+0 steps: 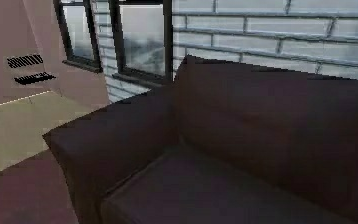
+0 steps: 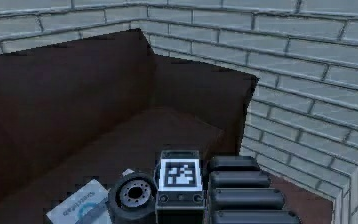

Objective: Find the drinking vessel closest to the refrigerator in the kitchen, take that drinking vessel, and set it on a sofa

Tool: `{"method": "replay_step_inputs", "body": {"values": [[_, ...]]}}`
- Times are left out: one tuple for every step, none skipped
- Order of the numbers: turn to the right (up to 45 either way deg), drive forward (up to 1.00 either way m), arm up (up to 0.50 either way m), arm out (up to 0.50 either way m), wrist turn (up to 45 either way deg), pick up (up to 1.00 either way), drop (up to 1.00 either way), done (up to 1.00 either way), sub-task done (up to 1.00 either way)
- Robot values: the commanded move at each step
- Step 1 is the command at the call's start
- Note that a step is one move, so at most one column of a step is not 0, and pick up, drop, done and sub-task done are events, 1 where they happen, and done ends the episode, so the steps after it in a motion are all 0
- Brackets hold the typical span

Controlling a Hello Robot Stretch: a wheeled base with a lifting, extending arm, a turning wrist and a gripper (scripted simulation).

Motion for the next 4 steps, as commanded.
{"method": "replay_step_inputs", "body": {"values": [[-30.0, 0.0, 0.0, 0.0, 0.0, 0.0, 0.0, 0.0, 0.0], [0.0, 0.0, 0.0, 0.48, 0.0, 0.0, 0.0, 0.0, 0.0], [0.0, 0.0, 0.0, 0.0, 45.0, 0.0, 0.0, 0.0, 0.0], [0.0, 0.0, 0.0, 0.0, 45.0, 0.0, 0.0, 0.0, 0.0]]}}
